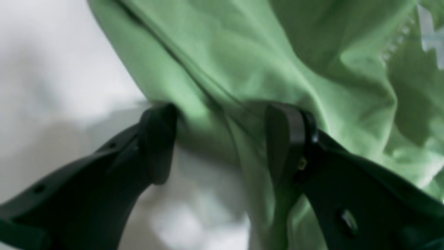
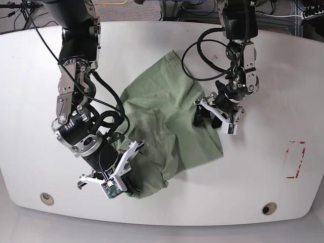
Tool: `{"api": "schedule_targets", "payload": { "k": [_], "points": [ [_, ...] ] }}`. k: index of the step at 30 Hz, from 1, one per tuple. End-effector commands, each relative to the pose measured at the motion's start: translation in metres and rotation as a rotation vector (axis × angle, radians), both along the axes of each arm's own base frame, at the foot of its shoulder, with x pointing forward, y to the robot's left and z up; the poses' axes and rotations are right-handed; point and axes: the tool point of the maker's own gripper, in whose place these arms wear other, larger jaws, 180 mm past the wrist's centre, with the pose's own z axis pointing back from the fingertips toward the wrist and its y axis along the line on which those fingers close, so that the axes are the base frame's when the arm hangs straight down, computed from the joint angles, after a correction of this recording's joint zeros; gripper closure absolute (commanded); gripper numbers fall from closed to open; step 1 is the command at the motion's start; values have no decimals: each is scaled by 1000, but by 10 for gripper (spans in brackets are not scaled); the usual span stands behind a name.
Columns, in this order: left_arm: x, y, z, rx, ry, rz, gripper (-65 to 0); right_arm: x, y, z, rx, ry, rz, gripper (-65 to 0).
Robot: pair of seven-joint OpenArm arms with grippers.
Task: Fold the T-shirt properly
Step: 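Lift the held shoulder with the right gripper while the left gripper descends, then grasp the opposite shoulder edge with the left gripper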
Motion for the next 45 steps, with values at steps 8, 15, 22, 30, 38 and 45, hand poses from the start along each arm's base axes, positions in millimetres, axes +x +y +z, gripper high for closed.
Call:
{"api": "schedule_targets", "payload": {
  "k": [8,15,22,30,38,45],
  "points": [
    [1,-3,-14,1,60,-10,-365,0,-1,21,19,-74,8,0],
    [1,0,-16,11,65,-9,-53,2,-14,20,32,-70,-28,0],
    [-5,10,-27,24,96,-1,-13,4,-26,23,45,-76,-64,0],
    [-11,40,-11,78,44,36,-1,8,-57,29,64,-89,-143,0],
    [-26,85,15,204,7,48,-3,10,-78,32,23,-98,-184,0],
    [-38,125,43,294,-33,101,-3,13,-85,39,13,-116,-197,0]
  ]
}}
